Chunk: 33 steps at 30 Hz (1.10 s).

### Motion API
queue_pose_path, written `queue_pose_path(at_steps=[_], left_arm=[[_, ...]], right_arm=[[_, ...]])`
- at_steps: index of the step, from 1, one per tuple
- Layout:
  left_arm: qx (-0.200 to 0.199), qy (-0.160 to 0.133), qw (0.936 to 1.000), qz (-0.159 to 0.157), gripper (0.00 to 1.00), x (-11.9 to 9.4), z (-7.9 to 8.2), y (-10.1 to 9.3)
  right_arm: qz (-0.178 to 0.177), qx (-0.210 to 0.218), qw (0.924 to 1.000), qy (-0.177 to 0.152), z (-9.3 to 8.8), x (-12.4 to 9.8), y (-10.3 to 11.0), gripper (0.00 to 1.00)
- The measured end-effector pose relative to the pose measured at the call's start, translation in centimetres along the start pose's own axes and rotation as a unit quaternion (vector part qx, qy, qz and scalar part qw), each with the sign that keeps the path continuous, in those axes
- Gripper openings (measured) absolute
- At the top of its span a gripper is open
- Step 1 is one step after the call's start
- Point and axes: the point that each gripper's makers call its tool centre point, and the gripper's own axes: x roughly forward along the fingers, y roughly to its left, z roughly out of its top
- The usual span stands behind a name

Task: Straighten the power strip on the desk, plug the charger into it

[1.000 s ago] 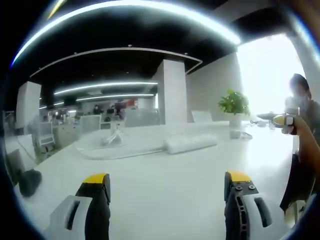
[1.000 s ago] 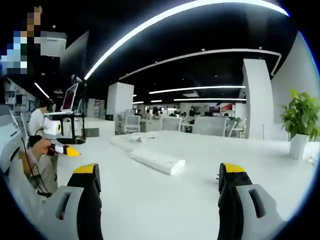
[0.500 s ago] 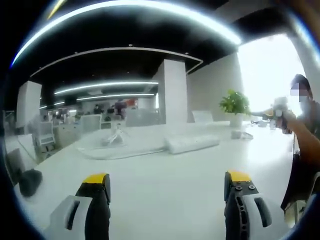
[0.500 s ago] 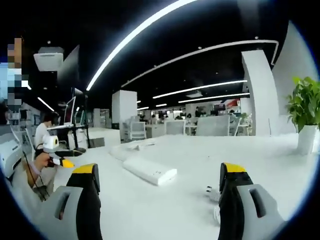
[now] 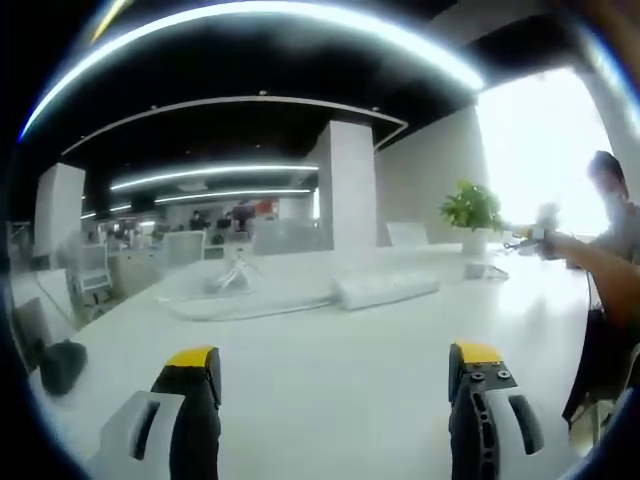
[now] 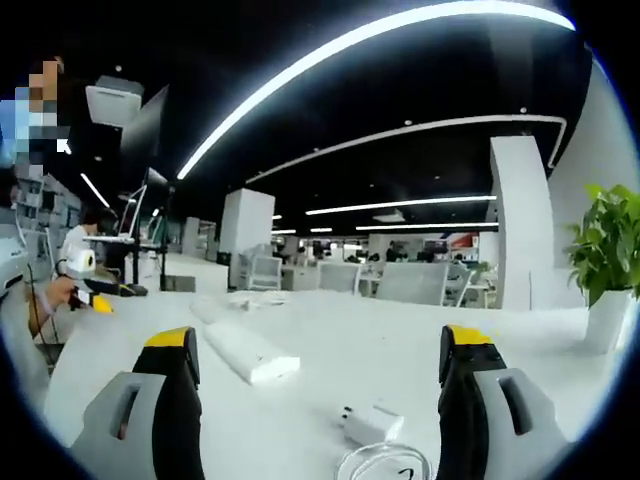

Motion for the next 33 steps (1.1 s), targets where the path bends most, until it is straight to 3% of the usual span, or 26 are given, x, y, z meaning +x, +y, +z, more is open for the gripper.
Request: queue_pose_path(at_steps=[7, 10, 12, 17, 20, 22, 24, 29, 33], left_arm=[[0.0, 0.003, 1.0, -0.001, 0.97, 0.1, -0.1, -0.1], [0.0, 0.003, 1.0, -0.001, 0.97, 0.1, -0.2, -0.2], [0.0, 0.004, 1.0, -0.002, 0.97, 0.2, -0.2, -0.3], [0.004, 0.005, 1.0, -0.004, 0.97, 0.4, -0.1, -0.6], [0.006, 0.005, 1.0, -0.002, 0.97, 0.5, -0.1, -0.6], [0.006, 0.005, 1.0, -0.001, 0.97, 0.6, -0.1, -0.7], [0.007, 0.008, 0.9999, -0.001, 0.97, 0.7, -0.2, -0.7], [0.008, 0.01, 0.9999, 0.003, 0.97, 0.8, -0.2, -0.8], [0.011, 0.011, 0.9999, 0.005, 0.97, 0.9, -0.1, -0.9]], right_arm=[[0.036, -0.031, 0.9988, -0.011, -0.4, 1.0, -2.4, 0.99], [0.052, -0.031, 0.9969, -0.05, 0.5, 1.2, -3.2, 0.9], [0.058, -0.025, 0.997, -0.044, 0.0, 1.1, -4.1, 0.85], [0.065, -0.019, 0.9966, -0.046, -1.3, 1.5, -6.0, 0.87], [0.073, -0.023, 0.9969, -0.018, -3.0, 1.7, -6.5, 0.86], [0.103, -0.003, 0.9944, 0.025, -4.9, 1.9, -6.1, 0.81], [0.111, -0.013, 0.992, 0.058, -6.3, 2.4, -6.1, 0.77], [0.163, 0.007, 0.9842, 0.068, -7.1, 3.9, -4.9, 0.74], [0.185, 0.017, 0.9793, 0.08, -8.1, 4.1, -4.6, 0.72]])
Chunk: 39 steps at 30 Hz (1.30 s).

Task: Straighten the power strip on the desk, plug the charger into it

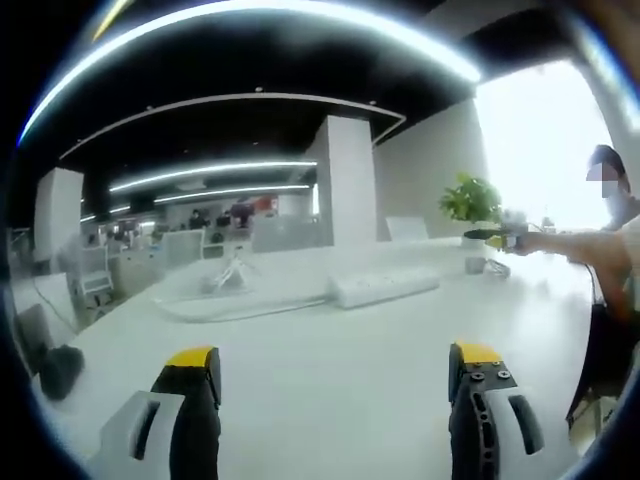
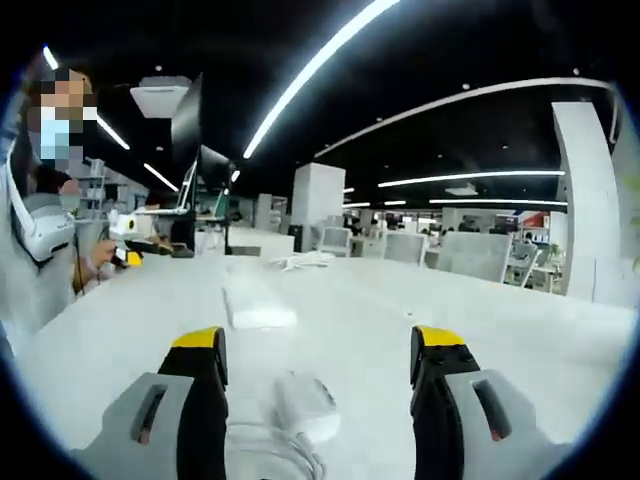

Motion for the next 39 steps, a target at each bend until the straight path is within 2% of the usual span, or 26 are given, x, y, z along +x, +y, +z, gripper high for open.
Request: queue_pose_path(at_steps=[2, 7, 13, 23, 39], left_arm=[[0.002, 0.001, 1.0, 0.0, 0.97, 0.1, 0.0, -0.1], [0.004, 0.005, 1.0, 0.001, 0.97, 0.2, -0.1, -0.4], [0.006, 0.007, 1.0, 0.003, 0.97, 0.5, -0.1, -0.7], [0.008, 0.007, 0.9999, 0.005, 0.97, 0.7, -0.2, -0.9], [0.009, 0.005, 0.9999, 0.008, 0.97, 0.5, -0.1, -0.9]], right_arm=[[0.003, 0.002, 1.0, 0.003, -0.4, 0.0, -0.1, 0.67], [0.018, 0.023, 0.9996, 0.004, -1.5, -0.3, -0.1, 0.67], [0.037, 0.031, 0.9982, 0.035, -3.5, -0.4, 0.4, 0.62], [0.051, 0.04, 0.9967, 0.048, -4.5, -0.3, 1.3, 0.53], [0.062, 0.047, 0.995, 0.063, -5.3, -0.6, 1.0, 0.36]])
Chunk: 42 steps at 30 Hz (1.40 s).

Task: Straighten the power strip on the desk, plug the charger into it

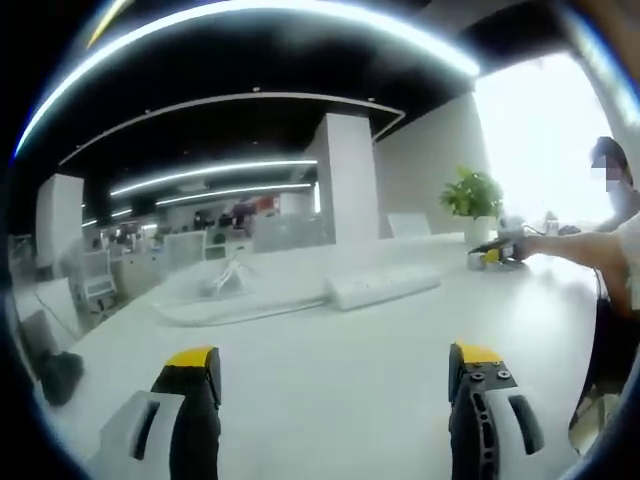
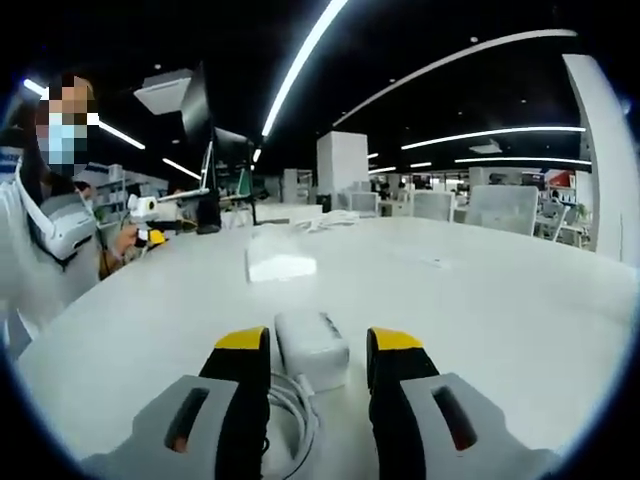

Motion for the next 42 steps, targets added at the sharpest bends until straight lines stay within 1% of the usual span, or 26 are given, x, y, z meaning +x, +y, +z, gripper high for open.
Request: queue_pose_path(at_steps=[4, 11, 14, 16, 18, 19, 20, 22, 24, 31, 39, 42], left_arm=[[-0.001, 0.0, 1.0, -0.001, 0.97, 0.1, -0.1, 0.0], [-0.003, -0.002, 1.0, 0.001, 0.97, 0.0, -0.1, 0.1], [-0.005, -0.002, 1.0, 0.001, 0.97, 0.0, -0.1, 0.2], [-0.006, -0.003, 1.0, -0.001, 0.97, 0.0, -0.1, 0.1], [-0.007, -0.004, 1.0, -0.002, 0.97, 0.0, -0.2, 0.1], [-0.007, -0.004, 1.0, -0.003, 0.97, 0.0, -0.2, 0.0], [-0.008, -0.004, 1.0, -0.003, 0.97, 0.0, -0.2, 0.0], [-0.008, -0.005, 0.9999, -0.004, 0.97, 0.0, -0.2, 0.1], [-0.01, -0.006, 0.9999, -0.005, 0.97, -0.1, -0.2, 0.1], [-0.011, -0.004, 0.9999, -0.01, 0.97, 0.1, -0.2, 0.0], [-0.014, -0.009, 0.9998, -0.01, 0.97, 0.1, 0.0, 0.1], [-0.014, -0.007, 0.9998, -0.012, 0.97, 0.0, -0.1, 0.1]], right_arm=[[0.002, 0.002, 1.0, 0.008, -0.3, 0.0, 0.0, 0.29], [-0.01, 0.001, 0.9999, 0.01, -0.3, 0.3, 0.2, 0.27], [-0.015, -0.001, 0.9997, 0.018, -0.3, 0.5, 0.4, 0.26], [-0.022, 0.0, 0.9995, 0.022, -0.3, 0.6, 0.1, 0.25], [-0.036, 0.002, 0.9989, 0.031, -0.3, 0.8, -0.1, 0.25], [-0.04, 0.008, 0.9985, 0.037, -0.4, 0.8, -0.1, 0.24], [-0.051, 0.023, 0.9972, 0.05, -0.5, 0.8, -0.2, 0.24], [-0.055, 0.016, 0.9966, 0.058, -0.4, 1.1, -0.1, 0.23], [-0.061, 0.018, 0.9957, 0.067, -0.4, 1.2, -0.2, 0.23], [-0.084, 0.022, 0.9938, 0.07, -0.3, 1.5, -0.6, 0.22], [-0.085, 0.021, 0.9929, 0.08, -0.1, 2.3, 0.3, 0.22], [-0.086, 0.01, 0.9922, 0.09, 0.0, 2.7, 0.6, 0.22]])
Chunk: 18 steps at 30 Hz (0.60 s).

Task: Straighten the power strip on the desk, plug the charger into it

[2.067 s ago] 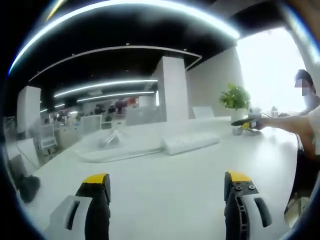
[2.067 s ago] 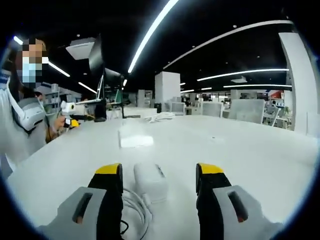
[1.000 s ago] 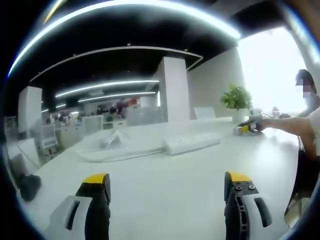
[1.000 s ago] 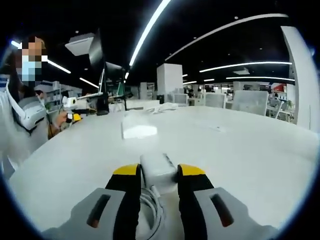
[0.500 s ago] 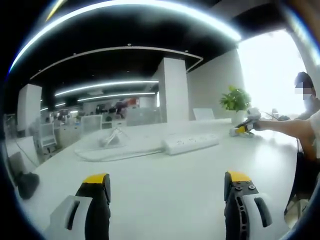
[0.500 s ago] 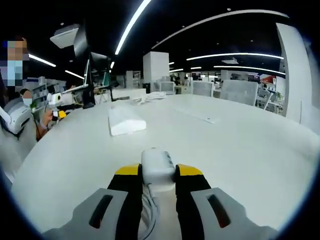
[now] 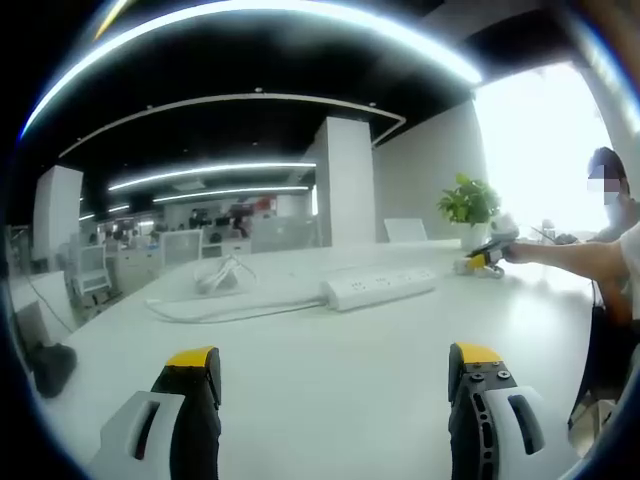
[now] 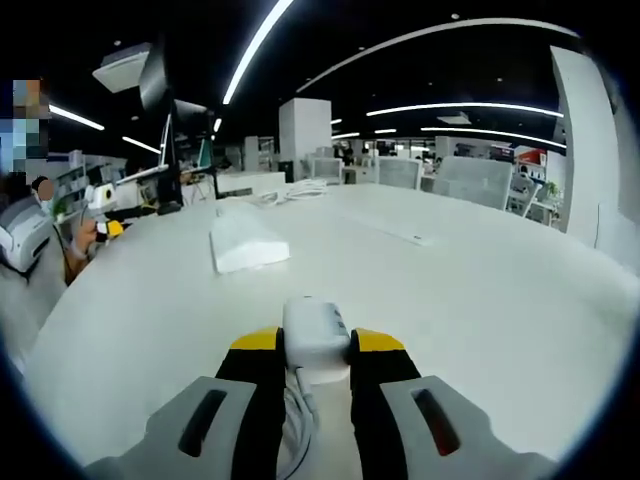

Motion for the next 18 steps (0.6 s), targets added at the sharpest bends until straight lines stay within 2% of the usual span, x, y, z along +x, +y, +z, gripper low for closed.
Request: queue_pose_path(at_steps=[18], left_arm=[[-0.002, -0.003, 1.0, -0.009, 0.97, -0.4, 0.0, -0.2]], right_arm=[[0.001, -0.042, 0.9988, 0.026, 2.4, -0.1, 1.3, 0.22]])
